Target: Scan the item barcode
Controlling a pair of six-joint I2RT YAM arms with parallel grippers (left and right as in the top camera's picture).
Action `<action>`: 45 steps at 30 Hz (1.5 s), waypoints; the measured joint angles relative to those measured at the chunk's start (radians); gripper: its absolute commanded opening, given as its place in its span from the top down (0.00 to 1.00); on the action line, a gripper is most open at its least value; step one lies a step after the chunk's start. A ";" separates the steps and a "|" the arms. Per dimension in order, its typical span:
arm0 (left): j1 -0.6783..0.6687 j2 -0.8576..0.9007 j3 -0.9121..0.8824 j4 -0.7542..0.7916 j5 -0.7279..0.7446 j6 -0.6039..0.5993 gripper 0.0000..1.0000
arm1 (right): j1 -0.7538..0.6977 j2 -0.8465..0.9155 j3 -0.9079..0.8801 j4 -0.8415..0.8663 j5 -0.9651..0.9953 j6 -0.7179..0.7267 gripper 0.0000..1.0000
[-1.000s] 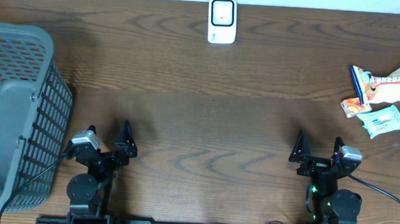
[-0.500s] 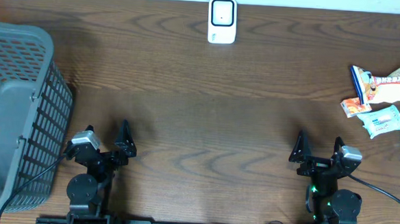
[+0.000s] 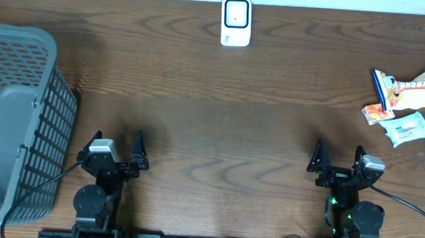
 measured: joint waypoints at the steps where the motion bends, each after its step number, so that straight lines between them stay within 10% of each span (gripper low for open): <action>1: 0.000 0.000 0.000 0.000 0.000 0.003 0.03 | 0.000 0.000 0.000 0.000 0.000 0.000 0.01; 45: 0.002 0.000 0.000 0.001 -0.020 -0.023 0.03 | 0.000 0.000 0.000 0.000 0.000 0.000 0.01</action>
